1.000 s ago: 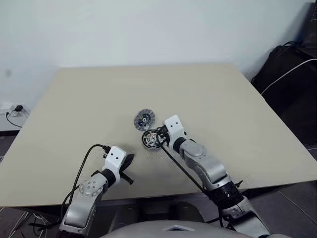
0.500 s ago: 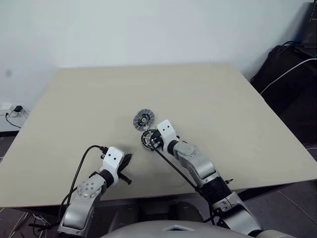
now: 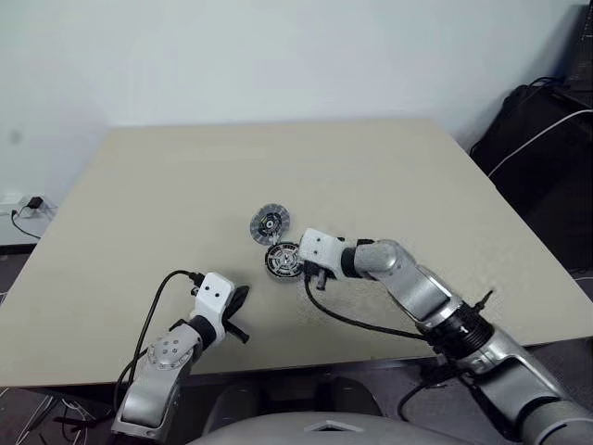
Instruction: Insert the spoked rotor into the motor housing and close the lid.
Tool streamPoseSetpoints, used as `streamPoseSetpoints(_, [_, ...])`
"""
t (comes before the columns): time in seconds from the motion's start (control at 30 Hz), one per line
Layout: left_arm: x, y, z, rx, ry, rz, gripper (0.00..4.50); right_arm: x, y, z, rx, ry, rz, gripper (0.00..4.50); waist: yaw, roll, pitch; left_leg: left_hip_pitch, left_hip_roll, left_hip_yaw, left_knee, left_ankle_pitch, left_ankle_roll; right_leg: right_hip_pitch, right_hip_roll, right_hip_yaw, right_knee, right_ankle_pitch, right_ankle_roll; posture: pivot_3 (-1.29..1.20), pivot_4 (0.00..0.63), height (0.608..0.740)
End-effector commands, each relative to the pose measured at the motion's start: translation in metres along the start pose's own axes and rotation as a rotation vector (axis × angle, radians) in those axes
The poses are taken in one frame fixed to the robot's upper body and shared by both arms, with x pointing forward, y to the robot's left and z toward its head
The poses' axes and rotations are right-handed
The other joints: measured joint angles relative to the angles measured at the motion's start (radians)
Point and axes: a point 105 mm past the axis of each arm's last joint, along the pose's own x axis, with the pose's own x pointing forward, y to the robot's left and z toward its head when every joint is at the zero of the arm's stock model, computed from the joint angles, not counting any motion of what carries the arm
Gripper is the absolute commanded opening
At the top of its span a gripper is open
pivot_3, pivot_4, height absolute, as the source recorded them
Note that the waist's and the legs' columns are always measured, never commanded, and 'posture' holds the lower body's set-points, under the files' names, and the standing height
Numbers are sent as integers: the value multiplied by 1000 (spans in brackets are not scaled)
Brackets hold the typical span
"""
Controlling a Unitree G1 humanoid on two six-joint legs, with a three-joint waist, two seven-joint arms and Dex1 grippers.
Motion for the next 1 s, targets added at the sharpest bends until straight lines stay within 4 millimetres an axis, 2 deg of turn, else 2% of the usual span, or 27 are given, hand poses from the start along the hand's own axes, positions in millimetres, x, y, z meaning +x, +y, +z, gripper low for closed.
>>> streamPoseSetpoints(0.03, [3,-3,15,10,-51,-6,0,-7,-1,14,-165,14,56,2572,-1,0,0,0,0,0,0,0,0,0,0,0,0,0,0,0,0,740])
streamPoseSetpoints(0.07, [3,-3,15,8,-52,-6,0,-7,-1,13,-178,27,67,2890,0,-1,0,0,0,0,1,0,0,0,0,0,0,0,0,0,0,740])
streamPoseSetpoints(0.63, [4,-5,16,-15,-69,19,0,7,-27,6,-304,133,122,2890,1,-4,2,0,0,0,3,0,0,1,-1,-1,0,2,0,0,0,740])
streamPoseSetpoints(1.0, [1,-3,15,-22,-74,42,0,21,-24,-1,-311,161,186,2890,0,-4,2,0,0,0,3,0,-1,1,-1,0,1,2,-1,0,0,740])
